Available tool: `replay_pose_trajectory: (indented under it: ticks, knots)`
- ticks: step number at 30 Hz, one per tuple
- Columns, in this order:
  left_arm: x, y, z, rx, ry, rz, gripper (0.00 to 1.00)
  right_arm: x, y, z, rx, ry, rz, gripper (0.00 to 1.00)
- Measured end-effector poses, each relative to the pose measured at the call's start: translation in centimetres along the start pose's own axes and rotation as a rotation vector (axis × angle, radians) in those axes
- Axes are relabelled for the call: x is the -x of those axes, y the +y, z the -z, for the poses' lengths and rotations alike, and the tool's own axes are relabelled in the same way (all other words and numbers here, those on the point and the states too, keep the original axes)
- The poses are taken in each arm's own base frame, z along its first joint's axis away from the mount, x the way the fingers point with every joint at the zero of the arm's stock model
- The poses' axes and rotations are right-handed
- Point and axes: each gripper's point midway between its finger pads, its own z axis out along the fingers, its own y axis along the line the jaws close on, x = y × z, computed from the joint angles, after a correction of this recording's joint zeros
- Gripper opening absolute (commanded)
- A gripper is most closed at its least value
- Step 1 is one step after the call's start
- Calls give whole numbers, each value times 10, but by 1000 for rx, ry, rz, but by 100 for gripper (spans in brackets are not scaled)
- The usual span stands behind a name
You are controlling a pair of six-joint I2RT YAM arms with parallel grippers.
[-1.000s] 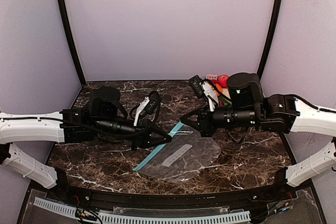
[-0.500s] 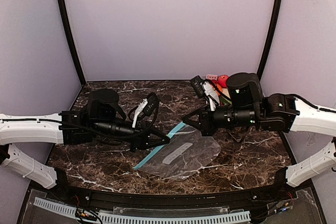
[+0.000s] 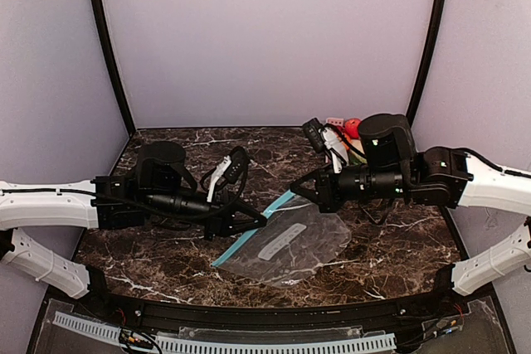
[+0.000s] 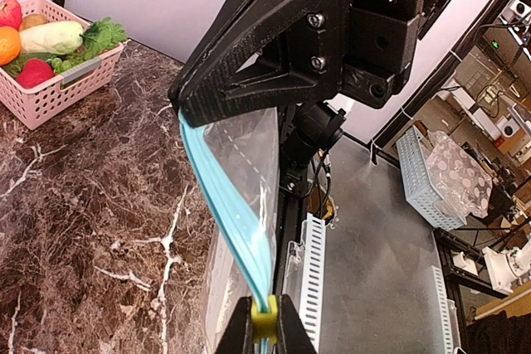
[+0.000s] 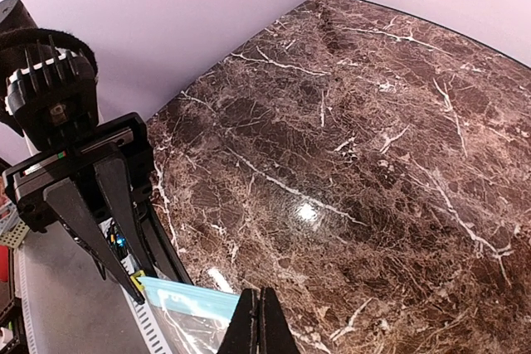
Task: Place the food in the zip-top bag and seal the zipper
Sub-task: Unzip the zipper of the food storage bag.
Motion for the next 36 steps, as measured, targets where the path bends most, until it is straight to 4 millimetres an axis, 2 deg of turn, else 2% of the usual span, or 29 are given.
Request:
replay_pose_trajectory:
  ticks: [11,36]
  knots:
    - [0,1,0,4,-1,1,1,1,-7,1,-18,0,-13,0]
    - [-8,4,2,13,8,13,1,10,-38,4,-84,-14,-34,0]
